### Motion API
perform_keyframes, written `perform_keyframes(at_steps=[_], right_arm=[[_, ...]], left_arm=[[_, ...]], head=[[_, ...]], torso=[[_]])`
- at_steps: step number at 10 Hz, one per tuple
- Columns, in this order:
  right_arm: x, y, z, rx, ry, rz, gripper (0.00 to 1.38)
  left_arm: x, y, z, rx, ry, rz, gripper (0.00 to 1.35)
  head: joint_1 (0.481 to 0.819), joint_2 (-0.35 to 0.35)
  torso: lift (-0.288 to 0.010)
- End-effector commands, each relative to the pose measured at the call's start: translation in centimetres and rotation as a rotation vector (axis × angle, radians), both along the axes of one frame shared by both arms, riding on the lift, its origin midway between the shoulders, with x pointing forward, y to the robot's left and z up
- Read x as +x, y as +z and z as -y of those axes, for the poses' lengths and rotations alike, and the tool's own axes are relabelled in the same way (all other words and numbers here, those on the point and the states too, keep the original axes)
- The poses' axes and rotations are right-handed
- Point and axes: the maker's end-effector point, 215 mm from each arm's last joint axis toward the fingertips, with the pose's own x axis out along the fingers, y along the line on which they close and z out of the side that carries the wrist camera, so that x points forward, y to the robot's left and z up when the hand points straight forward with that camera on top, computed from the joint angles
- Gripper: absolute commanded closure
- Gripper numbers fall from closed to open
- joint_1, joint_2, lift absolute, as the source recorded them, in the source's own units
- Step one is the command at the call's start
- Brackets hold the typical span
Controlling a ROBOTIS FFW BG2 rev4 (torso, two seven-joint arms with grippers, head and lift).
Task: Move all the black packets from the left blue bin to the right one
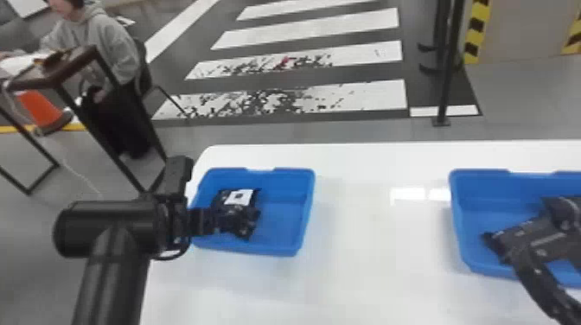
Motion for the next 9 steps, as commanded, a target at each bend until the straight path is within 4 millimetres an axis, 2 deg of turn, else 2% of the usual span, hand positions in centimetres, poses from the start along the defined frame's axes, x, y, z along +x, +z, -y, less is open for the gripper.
perform_keyframes(at_steps=[1, 4, 5, 8, 9], right_arm=[[0.3, 1.3, -0.1, 0.009, 0.001, 0.026, 0.35], [1.3, 4.4, -0.8, 0.033, 0.029, 0.080, 0.35], [1.5, 5.4, -1.5, 0.061, 0.046, 0.092, 0.35], [1.9, 8.0, -5.1, 0.147, 0.135, 0.112, 0.35], [2.0, 8.5, -5.9, 0.165, 0.154, 0.113, 0.35]], left_arm=[[-0.8, 3.0, 2.4, 0.002, -0.059, 0.098, 1.21], [0.0, 8.0, 11.3, -0.110, -0.233, 0.288, 1.21], [-0.1, 9.5, 15.2, -0.165, -0.301, 0.334, 1.21], [-1.3, 12.5, 25.7, -0.303, -0.491, 0.401, 1.21], [-1.8, 12.7, 27.8, -0.328, -0.533, 0.399, 1.21]], head=[[0.695, 0.290], [0.695, 0.211], [0.695, 0.193], [0.695, 0.074], [0.695, 0.045]], torso=[[-0.121], [-0.121], [-0.121], [-0.121], [-0.121]])
